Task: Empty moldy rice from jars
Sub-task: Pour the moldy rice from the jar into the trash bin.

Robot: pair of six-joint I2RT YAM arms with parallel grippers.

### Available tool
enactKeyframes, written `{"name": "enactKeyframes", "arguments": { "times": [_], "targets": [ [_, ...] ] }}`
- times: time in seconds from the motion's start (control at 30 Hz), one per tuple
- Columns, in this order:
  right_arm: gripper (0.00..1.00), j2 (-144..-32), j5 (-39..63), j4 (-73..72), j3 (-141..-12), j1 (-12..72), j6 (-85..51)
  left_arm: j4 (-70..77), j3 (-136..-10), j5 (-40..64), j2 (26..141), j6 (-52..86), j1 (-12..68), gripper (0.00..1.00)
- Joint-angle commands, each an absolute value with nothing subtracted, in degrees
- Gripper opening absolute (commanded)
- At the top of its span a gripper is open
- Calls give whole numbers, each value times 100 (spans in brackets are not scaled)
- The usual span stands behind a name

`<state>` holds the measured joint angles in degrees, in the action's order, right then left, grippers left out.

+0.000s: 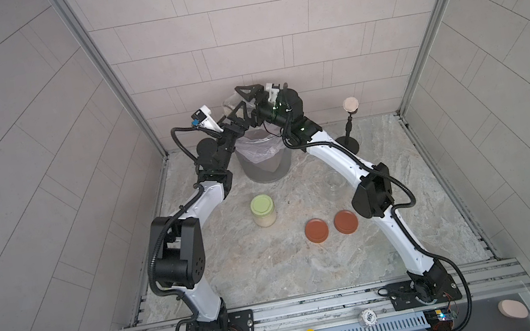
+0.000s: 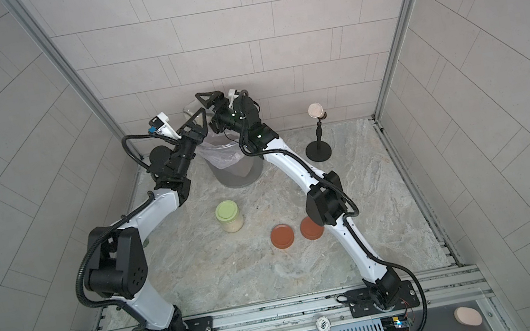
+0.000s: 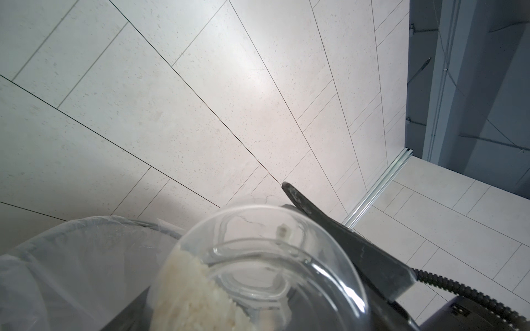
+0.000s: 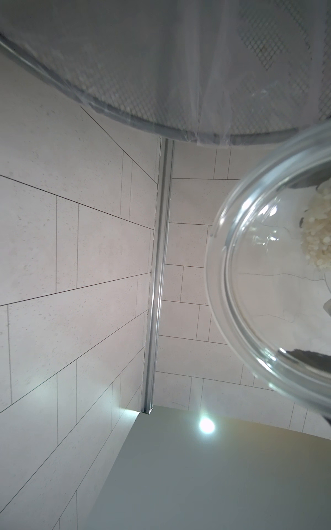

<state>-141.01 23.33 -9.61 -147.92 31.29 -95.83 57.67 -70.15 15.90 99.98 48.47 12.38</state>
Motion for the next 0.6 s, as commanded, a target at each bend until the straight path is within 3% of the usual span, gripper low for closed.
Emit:
{"name": "enactKeyframes", "arguments": {
  "times": [0.0, 0.07, 0.37, 0.57],
  "targets": [
    [92, -13887, 2578, -1084, -14836, 3127, -9763, 6175, -7304, 1577, 9947, 5010, 1248, 0],
    [99, -13869, 2602, -968, -14815, 3120, -9762, 6187, -7330, 1591, 9958, 5002, 1248, 0],
    [100, -13759, 2711, -365, -14751, 3089, -9750, 6340, -7475, 1500, 10093, 5125, 1257, 0],
    [100, -13363, 2668, -420, -14018, 3074, -9733, 6387, -7668, 1476, 10183, 5168, 1267, 0]
  ]
}}
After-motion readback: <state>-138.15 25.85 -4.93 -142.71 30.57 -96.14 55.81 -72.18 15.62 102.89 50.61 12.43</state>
